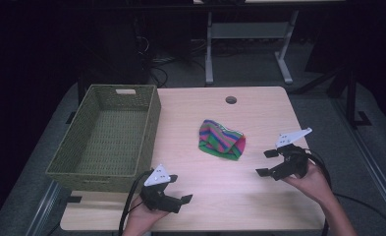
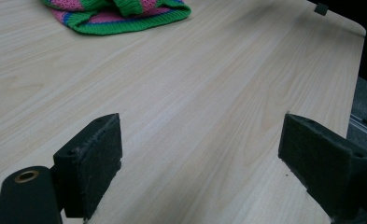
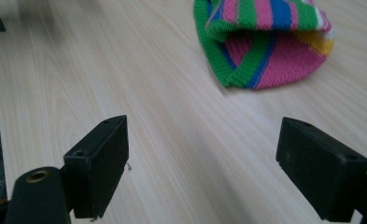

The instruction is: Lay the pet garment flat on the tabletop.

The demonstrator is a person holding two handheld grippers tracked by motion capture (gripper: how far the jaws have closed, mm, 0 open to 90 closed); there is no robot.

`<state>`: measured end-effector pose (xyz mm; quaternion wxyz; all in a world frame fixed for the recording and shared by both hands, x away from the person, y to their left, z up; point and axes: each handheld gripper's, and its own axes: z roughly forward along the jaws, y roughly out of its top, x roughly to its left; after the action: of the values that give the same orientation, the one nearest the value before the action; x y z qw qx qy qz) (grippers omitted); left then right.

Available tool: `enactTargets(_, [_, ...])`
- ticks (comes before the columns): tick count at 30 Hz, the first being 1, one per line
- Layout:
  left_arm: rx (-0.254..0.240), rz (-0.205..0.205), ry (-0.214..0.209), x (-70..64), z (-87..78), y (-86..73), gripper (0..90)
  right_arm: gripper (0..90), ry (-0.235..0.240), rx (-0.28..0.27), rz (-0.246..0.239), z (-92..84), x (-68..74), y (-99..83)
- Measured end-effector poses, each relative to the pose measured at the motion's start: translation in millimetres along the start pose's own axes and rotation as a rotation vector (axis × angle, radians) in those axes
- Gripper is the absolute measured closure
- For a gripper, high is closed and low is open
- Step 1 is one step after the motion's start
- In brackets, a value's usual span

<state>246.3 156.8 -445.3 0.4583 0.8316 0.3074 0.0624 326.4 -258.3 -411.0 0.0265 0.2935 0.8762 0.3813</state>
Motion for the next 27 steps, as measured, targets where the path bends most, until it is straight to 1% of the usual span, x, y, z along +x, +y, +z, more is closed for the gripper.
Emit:
enactTargets(1, [-0.001, -0.003, 0.0, 1.0, -0.2, -0.2, 13.2, 16.6, 0.004, 0.003, -0.007, 1.8, -1.4, 6.8])
enactTargets(2, [-0.001, -0.003, 0.0, 1.0, -0.2, -0.2, 13.2, 16.6, 0.004, 0.003, -0.007, 1.8, -1.4, 6.8])
enactTargets(5, [-0.004, -0.005, 0.0, 1.2, -0.5, 0.1, 13.2, 16.6, 0.004, 0.012, -0.023, 4.8, -4.2, 20.8])
enactTargets(8, [-0.009, -0.002, 0.0, 0.6, -0.5, 0.3, 13.2, 16.6, 0.005, 0.014, -0.023, 5.8, -5.7, 27.8])
enactTargets(9, [-0.008, -0.003, -0.001, 0.7, -0.7, 0.4, 13.4, 16.6, 0.005, 0.02, -0.024, 7.2, -8.3, 35.5])
enactTargets(11, [-0.004, -0.005, -0.002, 1.3, -0.9, 0.4, 13.4, 16.7, 0.01, 0.016, -0.035, 8.8, -10.7, 40.8])
enactTargets(13, [-0.006, -0.005, -0.003, 1.2, -0.8, 0.5, 13.4, 16.7, 0.013, 0.02, -0.032, 10.0, -11.6, 43.8])
enactTargets(14, [-0.008, -0.005, -0.004, 0.9, -0.7, 0.8, 13.4, 16.7, 0.013, 0.029, -0.036, 13.0, -13.6, 50.7])
enactTargets(16, [-0.009, -0.006, -0.006, 0.7, -0.5, 0.9, 13.4, 16.6, 0.015, 0.034, -0.032, 13.8, -14.2, 53.1])
enactTargets(18, [-0.004, 0.001, -0.005, 0.2, -0.5, 1.3, 13.4, 16.6, 0.015, 0.038, -0.041, 17.0, -17.1, 58.7])
enactTargets(19, [-0.004, 0.002, -0.006, 0.1, -0.3, 1.4, 13.4, 16.6, 0.023, 0.036, -0.038, 19.7, -20.0, 64.6])
enactTargets(20, [-0.004, 0.002, -0.006, 0.1, -0.3, 1.4, 13.3, 16.6, 0.027, 0.036, -0.033, 20.4, -20.6, 66.4])
enactTargets(23, [-0.007, -0.002, -0.009, 0.4, 0.2, 1.2, 13.4, 16.6, 0.023, 0.043, -0.036, 22.6, -23.4, 70.8])
enactTargets(24, [-0.006, -0.001, -0.009, 0.6, 0.5, 1.2, 13.4, 16.7, 0.023, 0.042, -0.033, 24.7, -26.5, 74.9])
enactTargets(27, [-0.009, -0.005, -0.01, 0.6, 0.0, 1.4, 13.4, 16.7, 0.024, 0.049, -0.026, 26.7, -29.5, 77.9])
